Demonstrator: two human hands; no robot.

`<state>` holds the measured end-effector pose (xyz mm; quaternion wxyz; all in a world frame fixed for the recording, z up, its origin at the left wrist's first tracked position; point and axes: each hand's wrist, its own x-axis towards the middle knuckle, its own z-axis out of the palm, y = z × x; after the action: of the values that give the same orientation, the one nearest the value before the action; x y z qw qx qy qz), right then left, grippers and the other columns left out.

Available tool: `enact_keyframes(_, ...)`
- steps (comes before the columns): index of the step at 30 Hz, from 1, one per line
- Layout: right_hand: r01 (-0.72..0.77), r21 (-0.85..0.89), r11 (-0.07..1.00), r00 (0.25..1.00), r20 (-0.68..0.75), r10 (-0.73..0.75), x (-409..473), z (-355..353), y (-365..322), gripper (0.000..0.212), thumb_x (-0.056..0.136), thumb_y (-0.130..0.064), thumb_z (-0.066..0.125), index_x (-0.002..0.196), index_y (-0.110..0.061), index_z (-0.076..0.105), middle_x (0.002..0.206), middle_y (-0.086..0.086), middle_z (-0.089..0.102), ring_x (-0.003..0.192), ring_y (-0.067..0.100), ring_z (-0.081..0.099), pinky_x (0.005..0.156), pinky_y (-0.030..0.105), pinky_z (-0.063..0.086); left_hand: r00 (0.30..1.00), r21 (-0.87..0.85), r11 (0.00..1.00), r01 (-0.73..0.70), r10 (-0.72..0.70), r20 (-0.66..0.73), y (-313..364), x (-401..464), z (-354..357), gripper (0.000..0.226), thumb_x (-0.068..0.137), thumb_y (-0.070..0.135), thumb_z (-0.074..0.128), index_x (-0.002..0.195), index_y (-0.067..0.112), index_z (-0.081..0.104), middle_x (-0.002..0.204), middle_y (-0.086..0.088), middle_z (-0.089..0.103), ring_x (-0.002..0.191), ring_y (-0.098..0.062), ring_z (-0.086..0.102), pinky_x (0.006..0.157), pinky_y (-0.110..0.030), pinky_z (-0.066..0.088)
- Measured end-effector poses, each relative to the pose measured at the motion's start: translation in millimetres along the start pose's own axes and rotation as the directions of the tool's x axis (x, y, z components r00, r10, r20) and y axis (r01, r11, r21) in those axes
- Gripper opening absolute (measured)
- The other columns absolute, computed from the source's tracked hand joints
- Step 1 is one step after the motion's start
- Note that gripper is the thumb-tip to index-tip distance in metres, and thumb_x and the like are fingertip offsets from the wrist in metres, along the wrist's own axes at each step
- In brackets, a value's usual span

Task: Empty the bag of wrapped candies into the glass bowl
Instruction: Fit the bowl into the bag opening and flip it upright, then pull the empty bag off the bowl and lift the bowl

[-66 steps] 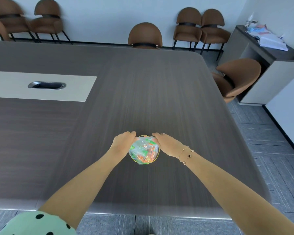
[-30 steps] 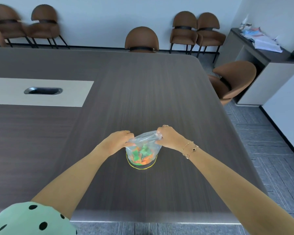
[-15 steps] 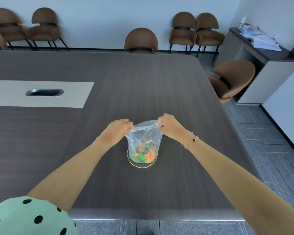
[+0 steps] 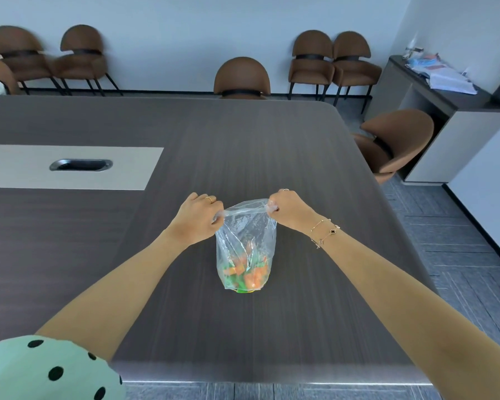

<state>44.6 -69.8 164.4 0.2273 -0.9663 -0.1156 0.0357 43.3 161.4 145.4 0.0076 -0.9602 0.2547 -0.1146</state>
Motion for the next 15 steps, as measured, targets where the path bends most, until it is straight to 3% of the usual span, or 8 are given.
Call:
enact_keyframes(3,0.007,-0.005,1.0,0.999,-0.036,-0.008,3,-6,-3,0.02,0.087,0.001,0.047,0.09,0.008,0.066,0.096,0.022,0.068,0.099,0.03,0.057,0.085,0.032,0.046,0.998,0.014,1.0,-0.001,0.001,-0.058,-4,4,-1,0.02,0.072,0.021,0.044,0.06,0.012,0.057,0.056,-0.002,0.06,0.055,-0.025,0.058,0.058,-0.032,0.042)
enact_keyframes(7,0.034,-0.022,0.999,0.997,-0.066,-0.036,6,-10,-8,0.019,0.083,0.006,0.046,0.084,0.01,0.065,0.089,0.023,0.068,0.096,0.03,0.056,0.082,0.034,0.047,0.992,0.052,0.998,0.028,-0.022,-0.127,-8,7,-3,0.028,0.073,0.021,0.035,0.057,0.013,0.056,0.05,-0.001,0.056,0.048,-0.024,0.055,0.054,-0.033,0.043)
enact_keyframes(10,0.068,-0.02,0.998,0.991,-0.114,-0.069,9,-10,-12,0.018,0.081,0.008,0.045,0.07,0.006,0.06,0.071,0.018,0.055,0.077,0.027,0.049,0.07,0.039,0.048,0.981,0.119,0.991,0.059,-0.036,-0.189,-13,9,-7,0.025,0.072,0.017,0.038,0.054,0.015,0.056,0.046,0.0,0.051,0.044,-0.023,0.049,0.053,-0.031,0.042)
enact_keyframes(12,0.069,-0.015,0.997,0.984,-0.164,-0.071,12,-10,-19,0.019,0.081,0.006,0.047,0.065,-0.002,0.054,0.074,0.009,0.045,0.066,0.025,0.045,0.06,0.034,0.042,0.974,0.159,0.984,0.078,-0.041,-0.224,-20,9,-11,0.023,0.074,0.015,0.042,0.055,0.015,0.055,0.047,0.0,0.05,0.045,-0.023,0.048,0.055,-0.031,0.042)
enact_keyframes(15,0.085,-0.03,0.996,0.969,-0.23,-0.089,16,-9,-36,0.019,0.085,0.001,0.047,0.069,-0.008,0.051,0.081,0.004,0.041,0.055,0.02,0.042,0.057,0.029,0.038,0.952,0.198,0.971,0.134,-0.07,-0.298,-36,4,-16,0.018,0.074,0.015,0.047,0.06,0.017,0.058,0.053,0.0,0.054,0.051,-0.023,0.05,0.062,-0.034,0.038)
